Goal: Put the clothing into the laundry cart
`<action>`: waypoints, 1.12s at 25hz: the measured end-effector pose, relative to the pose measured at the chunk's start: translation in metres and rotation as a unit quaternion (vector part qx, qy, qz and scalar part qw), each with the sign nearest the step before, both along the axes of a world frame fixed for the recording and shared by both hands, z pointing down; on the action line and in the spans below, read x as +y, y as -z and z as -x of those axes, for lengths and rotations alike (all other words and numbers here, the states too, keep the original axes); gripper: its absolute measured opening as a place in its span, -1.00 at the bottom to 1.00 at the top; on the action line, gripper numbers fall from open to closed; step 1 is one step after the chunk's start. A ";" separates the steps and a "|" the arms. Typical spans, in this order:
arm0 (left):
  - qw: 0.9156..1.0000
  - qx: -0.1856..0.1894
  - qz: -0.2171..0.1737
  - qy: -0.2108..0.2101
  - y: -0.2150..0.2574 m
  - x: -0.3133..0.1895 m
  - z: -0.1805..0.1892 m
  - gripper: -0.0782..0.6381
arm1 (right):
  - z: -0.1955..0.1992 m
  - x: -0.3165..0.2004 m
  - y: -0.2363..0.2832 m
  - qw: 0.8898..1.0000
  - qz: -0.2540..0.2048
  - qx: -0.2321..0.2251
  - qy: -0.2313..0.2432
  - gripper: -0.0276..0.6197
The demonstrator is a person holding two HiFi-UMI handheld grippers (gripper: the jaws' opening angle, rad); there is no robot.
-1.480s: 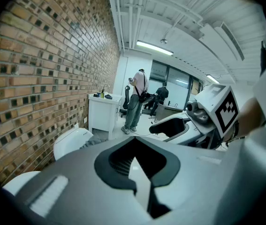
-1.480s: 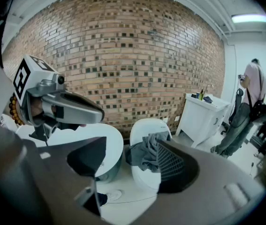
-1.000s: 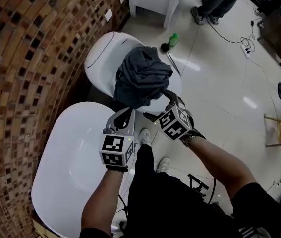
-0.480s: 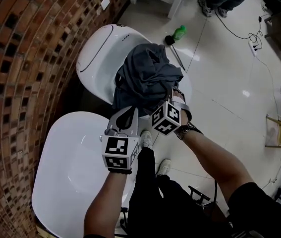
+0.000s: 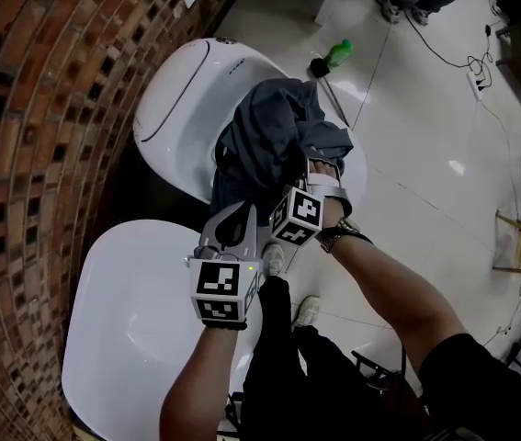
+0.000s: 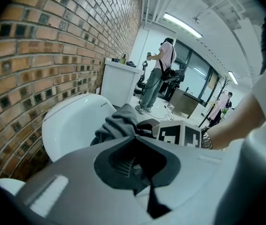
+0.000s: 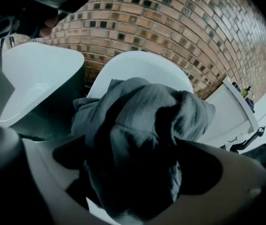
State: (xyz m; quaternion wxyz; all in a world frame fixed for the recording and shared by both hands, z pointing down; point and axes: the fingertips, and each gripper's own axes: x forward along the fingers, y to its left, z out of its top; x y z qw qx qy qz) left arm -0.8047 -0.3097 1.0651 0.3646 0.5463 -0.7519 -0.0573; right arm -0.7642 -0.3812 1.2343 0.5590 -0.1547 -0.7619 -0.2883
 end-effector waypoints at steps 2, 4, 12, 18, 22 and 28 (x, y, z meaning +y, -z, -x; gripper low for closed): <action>1.000 0.003 0.002 -0.003 -0.008 -0.001 0.001 -0.77 | -0.004 -0.003 -0.018 1.000 -0.007 0.016 0.003 0.91; 1.000 0.004 0.003 -0.005 -0.015 0.000 0.001 -0.77 | -0.010 -0.006 -0.033 0.999 -0.015 0.033 0.009 0.91; 1.000 0.011 0.010 -0.010 -0.036 0.002 0.006 -0.77 | -0.016 -0.016 -0.067 0.998 -0.026 0.053 0.003 0.63; 1.000 0.010 0.012 -0.014 -0.047 0.002 0.009 -0.77 | -0.011 -0.025 -0.069 0.998 -0.034 0.047 -0.014 0.15; 1.000 0.008 0.009 -0.021 -0.042 0.000 0.008 -0.78 | -0.009 -0.029 -0.055 0.998 -0.032 0.037 -0.035 -0.19; 1.000 0.006 -0.001 -0.025 -0.021 -0.008 0.010 -0.78 | -0.006 -0.029 -0.016 0.998 -0.017 0.010 -0.066 -0.42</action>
